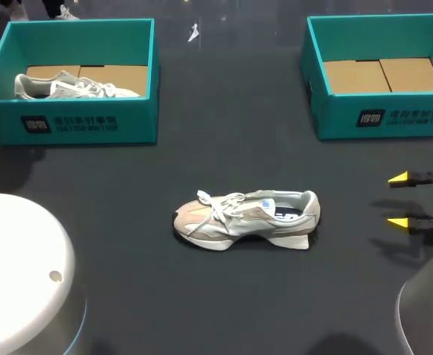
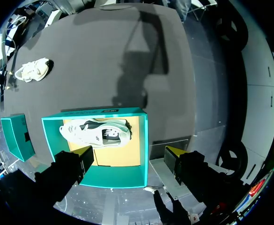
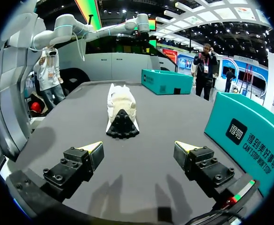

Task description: Take the shoe out of the shoebox, open the shoe tongue, remove and reinsert the insole, then place the shoe into the shoebox

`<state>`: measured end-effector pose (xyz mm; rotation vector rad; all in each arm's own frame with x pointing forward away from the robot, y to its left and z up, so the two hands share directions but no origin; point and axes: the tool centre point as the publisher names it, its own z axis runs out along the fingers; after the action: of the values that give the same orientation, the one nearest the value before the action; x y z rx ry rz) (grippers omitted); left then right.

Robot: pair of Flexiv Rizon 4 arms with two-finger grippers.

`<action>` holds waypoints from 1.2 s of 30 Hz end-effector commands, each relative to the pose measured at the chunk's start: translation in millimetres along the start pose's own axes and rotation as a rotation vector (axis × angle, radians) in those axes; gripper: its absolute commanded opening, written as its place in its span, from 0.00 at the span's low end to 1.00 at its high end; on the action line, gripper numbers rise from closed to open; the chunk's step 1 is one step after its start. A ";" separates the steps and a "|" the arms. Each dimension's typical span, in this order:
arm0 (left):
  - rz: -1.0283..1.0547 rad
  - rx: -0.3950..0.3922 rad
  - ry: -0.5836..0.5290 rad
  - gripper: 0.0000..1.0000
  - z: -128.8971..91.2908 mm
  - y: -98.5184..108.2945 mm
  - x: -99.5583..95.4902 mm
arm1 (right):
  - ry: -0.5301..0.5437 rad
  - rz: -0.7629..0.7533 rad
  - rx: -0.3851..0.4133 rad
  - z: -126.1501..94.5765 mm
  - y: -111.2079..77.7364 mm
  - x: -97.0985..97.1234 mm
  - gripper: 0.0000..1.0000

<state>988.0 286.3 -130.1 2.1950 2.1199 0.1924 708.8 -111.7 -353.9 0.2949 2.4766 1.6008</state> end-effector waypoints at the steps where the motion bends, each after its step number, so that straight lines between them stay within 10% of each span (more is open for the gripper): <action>1: 0.001 0.000 0.003 1.00 -0.6 -0.7 0.1 | 0.009 0.007 -0.014 4.7 -11.7 -4.4 1.00; 36: 0.001 0.000 0.003 1.00 -0.6 -0.7 0.1 | 0.033 -0.029 -0.081 45.7 5.2 18.9 1.00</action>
<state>988.0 286.3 -130.1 2.1950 2.1200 0.1924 703.7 -64.5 -369.0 0.2222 2.4189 1.7060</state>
